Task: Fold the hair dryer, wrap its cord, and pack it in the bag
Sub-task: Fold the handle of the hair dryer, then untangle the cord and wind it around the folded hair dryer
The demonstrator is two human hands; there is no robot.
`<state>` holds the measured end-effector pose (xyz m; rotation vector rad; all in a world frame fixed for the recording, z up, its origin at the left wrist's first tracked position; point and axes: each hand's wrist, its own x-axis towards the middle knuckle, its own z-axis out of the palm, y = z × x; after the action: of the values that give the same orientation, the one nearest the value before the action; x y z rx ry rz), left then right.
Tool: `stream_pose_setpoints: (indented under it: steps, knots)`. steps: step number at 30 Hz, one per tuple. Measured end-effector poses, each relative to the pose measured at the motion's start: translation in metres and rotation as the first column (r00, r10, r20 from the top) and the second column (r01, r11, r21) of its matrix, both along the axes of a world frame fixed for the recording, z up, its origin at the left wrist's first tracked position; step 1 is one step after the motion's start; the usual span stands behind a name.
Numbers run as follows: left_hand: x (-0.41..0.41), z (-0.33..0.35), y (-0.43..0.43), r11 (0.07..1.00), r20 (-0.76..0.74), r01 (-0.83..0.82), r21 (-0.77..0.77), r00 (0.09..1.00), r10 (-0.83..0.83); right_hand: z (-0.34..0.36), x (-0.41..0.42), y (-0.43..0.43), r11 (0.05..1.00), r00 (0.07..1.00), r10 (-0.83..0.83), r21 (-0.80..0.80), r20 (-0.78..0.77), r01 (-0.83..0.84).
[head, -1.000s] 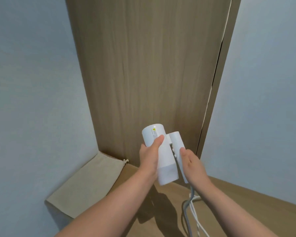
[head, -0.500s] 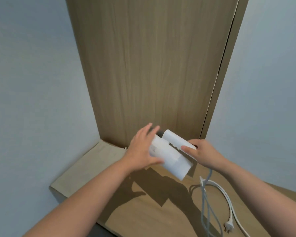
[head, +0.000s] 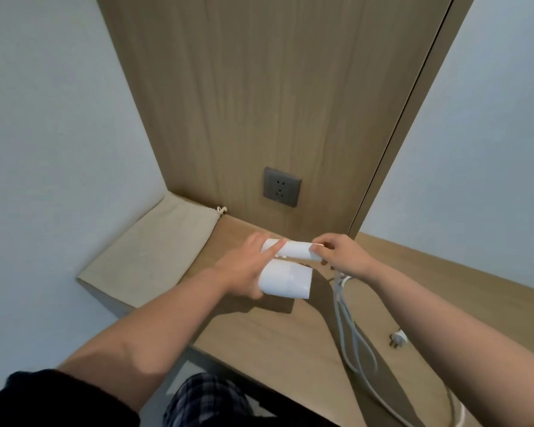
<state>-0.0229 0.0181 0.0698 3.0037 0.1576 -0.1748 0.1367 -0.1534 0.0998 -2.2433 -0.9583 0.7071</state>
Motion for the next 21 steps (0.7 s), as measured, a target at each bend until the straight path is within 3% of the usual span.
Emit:
stream_pose_setpoints:
  steps: [8,15,17,20,21]
  knots:
    - [0.002,-0.049,0.025,0.973,-0.229,-0.21,-0.094,0.956,0.184,-0.048,0.016,-0.038,0.981,0.987,-0.157,-0.121,-0.039,0.152]
    - [0.021,-0.064,0.028,0.962,-0.339,-0.241,-0.132,0.922,0.184,-0.087,0.03,-0.095,0.89,0.907,-0.401,-0.177,0.132,0.42]
    - [0.031,-0.062,0.026,0.981,-0.367,-0.191,-0.042,0.916,0.163,-0.1,0.035,-0.111,0.84,0.865,-0.473,-0.208,0.168,0.5]
    - [0.047,-0.055,0.0,0.97,-0.348,-0.062,0.237,0.926,0.144,-0.109,0.037,-0.13,0.773,0.782,-0.572,-0.155,0.248,0.615]
    - [0.053,-0.052,-0.015,0.971,-0.313,-0.017,0.24,0.945,0.094,-0.11,0.038,-0.136,0.744,0.748,-0.61,-0.137,0.261,0.654]
